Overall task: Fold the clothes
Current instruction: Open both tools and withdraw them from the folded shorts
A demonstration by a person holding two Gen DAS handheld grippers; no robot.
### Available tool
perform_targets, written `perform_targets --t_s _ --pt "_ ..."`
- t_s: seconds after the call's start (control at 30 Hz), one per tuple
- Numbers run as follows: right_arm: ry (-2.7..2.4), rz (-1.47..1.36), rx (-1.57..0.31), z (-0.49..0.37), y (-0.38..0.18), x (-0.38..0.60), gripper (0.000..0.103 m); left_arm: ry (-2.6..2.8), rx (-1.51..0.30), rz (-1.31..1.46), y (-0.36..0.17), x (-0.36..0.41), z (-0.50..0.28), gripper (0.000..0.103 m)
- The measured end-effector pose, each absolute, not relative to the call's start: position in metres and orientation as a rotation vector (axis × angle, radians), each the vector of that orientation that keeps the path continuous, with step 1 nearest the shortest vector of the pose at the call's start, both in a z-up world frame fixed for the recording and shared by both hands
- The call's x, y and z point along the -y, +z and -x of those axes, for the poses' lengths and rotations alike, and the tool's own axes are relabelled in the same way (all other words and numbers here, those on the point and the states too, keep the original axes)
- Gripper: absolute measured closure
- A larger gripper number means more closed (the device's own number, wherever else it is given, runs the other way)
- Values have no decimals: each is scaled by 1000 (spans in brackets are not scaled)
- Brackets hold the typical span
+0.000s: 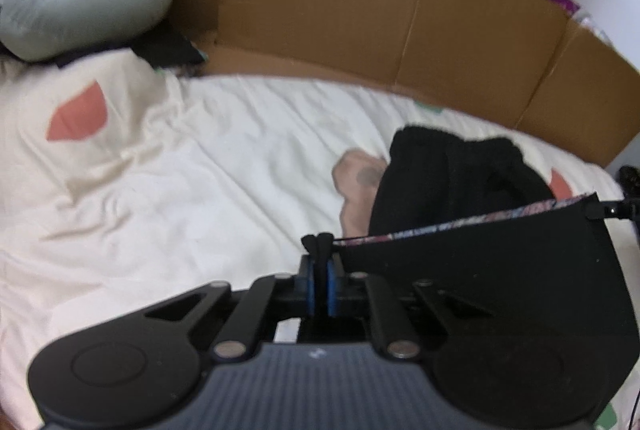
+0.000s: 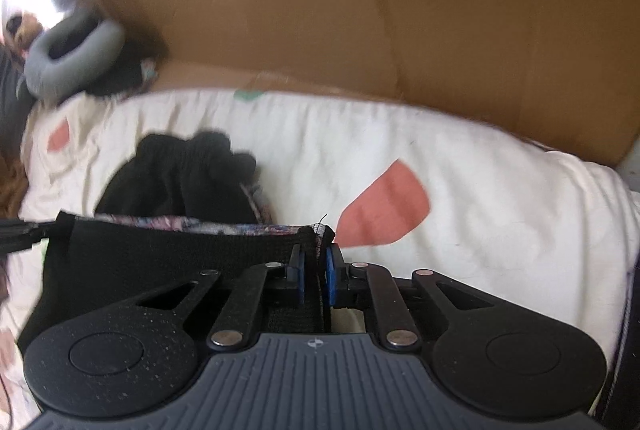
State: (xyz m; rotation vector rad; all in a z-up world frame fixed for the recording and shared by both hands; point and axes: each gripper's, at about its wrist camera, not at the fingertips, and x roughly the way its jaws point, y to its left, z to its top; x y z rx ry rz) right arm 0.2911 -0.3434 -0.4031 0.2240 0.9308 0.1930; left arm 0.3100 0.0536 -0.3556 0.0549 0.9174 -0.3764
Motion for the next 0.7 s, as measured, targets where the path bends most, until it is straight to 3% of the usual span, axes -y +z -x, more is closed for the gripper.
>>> perform_targets --t_s 0.7 --pt "143 -239 -792 -285 -351 358 94 -431 -755 -107 -302 -26 -336 97"
